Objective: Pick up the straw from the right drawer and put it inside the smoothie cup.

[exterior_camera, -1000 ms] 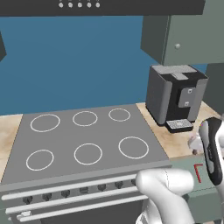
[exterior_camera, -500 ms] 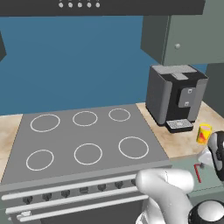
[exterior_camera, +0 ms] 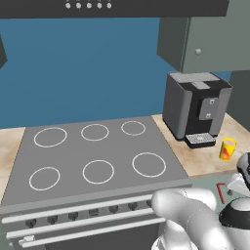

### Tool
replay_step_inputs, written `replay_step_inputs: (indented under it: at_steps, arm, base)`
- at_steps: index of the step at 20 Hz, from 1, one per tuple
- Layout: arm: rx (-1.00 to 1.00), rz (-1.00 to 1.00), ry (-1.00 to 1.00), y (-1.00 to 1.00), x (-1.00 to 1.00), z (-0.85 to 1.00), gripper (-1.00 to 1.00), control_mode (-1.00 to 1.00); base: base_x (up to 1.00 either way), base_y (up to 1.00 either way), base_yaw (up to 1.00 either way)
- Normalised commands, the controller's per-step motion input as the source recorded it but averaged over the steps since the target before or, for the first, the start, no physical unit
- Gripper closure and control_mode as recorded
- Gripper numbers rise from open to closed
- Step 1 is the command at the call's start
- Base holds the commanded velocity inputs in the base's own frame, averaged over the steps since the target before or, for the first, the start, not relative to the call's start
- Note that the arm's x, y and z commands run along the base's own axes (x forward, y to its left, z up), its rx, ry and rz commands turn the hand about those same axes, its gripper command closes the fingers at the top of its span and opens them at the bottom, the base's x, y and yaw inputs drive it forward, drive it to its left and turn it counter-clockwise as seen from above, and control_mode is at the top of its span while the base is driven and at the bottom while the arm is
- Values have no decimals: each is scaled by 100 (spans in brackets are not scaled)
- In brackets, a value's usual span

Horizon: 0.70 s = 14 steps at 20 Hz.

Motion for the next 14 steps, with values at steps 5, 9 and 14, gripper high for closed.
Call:
replay_step_inputs:
  at_steps: [5, 9, 14]
  arm:
    - [4, 3, 0, -12, -7, -35, -100, -100]
    - [3, 0, 0, -9, -32, -49, -100, -100]
    - [1, -3, 0, -28, -92, -30, -100, -100]
  base:
    - [0, 0, 0]
    - [0, 0, 0]
    - [0, 0, 0]
